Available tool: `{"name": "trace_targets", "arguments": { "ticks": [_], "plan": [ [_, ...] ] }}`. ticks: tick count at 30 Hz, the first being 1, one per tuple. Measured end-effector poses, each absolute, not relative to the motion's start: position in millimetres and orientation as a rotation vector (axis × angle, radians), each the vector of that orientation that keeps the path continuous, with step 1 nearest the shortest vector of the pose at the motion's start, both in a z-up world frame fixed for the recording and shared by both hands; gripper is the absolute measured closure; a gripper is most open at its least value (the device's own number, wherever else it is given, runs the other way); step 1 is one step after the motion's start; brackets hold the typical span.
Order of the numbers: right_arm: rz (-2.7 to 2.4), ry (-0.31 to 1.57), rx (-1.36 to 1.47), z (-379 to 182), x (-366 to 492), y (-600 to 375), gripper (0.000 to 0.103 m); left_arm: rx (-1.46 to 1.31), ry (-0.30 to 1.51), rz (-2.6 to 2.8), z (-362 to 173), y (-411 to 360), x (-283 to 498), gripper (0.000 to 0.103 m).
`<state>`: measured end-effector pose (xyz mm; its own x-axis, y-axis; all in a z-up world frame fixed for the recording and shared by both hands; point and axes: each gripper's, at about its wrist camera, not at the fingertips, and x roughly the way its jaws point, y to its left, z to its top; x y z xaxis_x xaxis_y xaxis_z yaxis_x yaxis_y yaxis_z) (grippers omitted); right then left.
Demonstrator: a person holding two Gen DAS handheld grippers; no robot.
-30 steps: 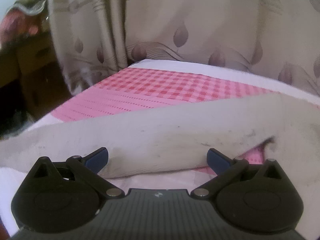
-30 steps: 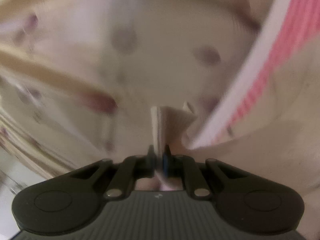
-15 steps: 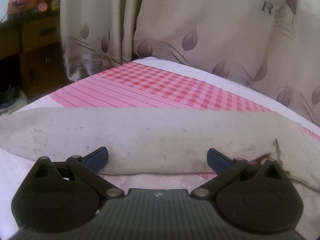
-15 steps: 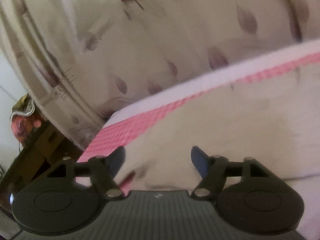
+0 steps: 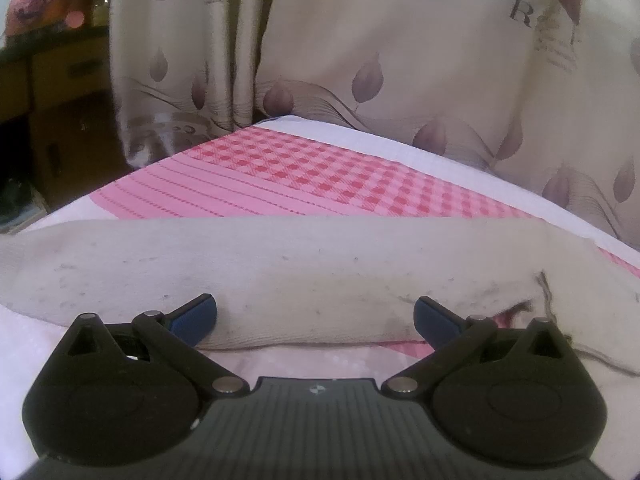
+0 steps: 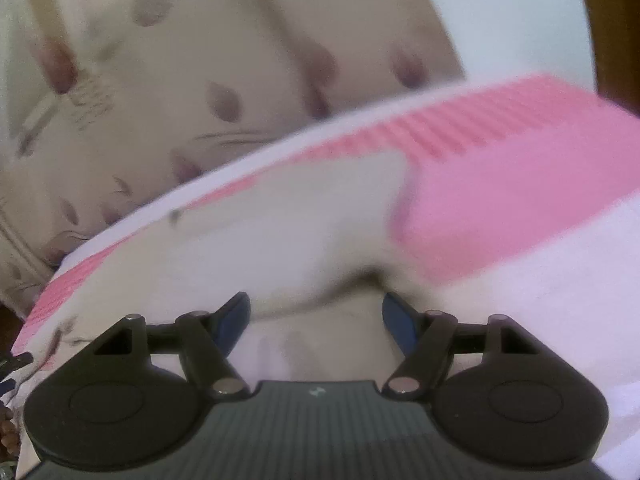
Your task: Fold small clothes
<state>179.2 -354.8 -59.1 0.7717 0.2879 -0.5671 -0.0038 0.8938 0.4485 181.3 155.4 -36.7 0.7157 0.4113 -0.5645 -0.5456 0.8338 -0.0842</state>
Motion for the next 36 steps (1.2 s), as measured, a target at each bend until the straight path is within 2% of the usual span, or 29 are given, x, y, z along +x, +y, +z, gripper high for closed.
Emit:
{"name": "trace_targets", "arguments": {
  "ticks": [5, 8, 11, 19, 21, 23, 26, 27, 28, 30, 31, 36],
  "plan": [
    [-0.022, 0.593, 0.332, -58, 172, -374, 0.028, -0.221, 0.577, 0.547, -37, 152, 184, 0.0],
    [0.062, 0.535, 0.528, -61, 162, -395, 0.03, -0.202, 0.548, 0.529, -34, 149, 179, 0.0],
    [0.039, 0.505, 0.456, -58, 155, -388, 0.029, -0.164, 0.466, 0.378, -22, 136, 168, 0.0],
    [0.011, 0.474, 0.346, -60, 163, -352, 0.027, -0.216, 0.612, 0.036, -1, 109, 228, 0.0],
    [0.021, 0.451, 0.319, -57, 157, -348, 0.023, -0.162, 0.644, 0.026, -6, 99, 249, 0.006],
    [0.017, 0.432, 0.304, -56, 155, -345, 0.015, -0.108, 0.649, 0.001, -11, 90, 265, 0.006],
    [0.035, 0.423, 0.298, -55, 154, -344, 0.014, 0.0, 0.672, -0.017, -21, 69, 288, 0.005],
    [0.03, 0.427, 0.296, -55, 156, -344, 0.014, 0.032, 0.684, -0.017, -26, 64, 295, 0.012],
    [0.025, 0.429, 0.293, -55, 156, -344, 0.014, 0.055, 0.695, -0.029, -32, 59, 301, 0.024],
    [0.024, 0.428, 0.285, -55, 156, -343, 0.014, 0.033, 0.665, -0.072, -32, 56, 303, 0.087],
    [0.024, 0.427, 0.28, -54, 156, -342, 0.014, 0.043, 0.663, -0.046, -30, 54, 303, 0.094],
    [0.019, 0.43, 0.273, -54, 156, -341, 0.011, 0.048, 0.546, 0.03, -6, 50, 289, 0.094]
  ]
}}
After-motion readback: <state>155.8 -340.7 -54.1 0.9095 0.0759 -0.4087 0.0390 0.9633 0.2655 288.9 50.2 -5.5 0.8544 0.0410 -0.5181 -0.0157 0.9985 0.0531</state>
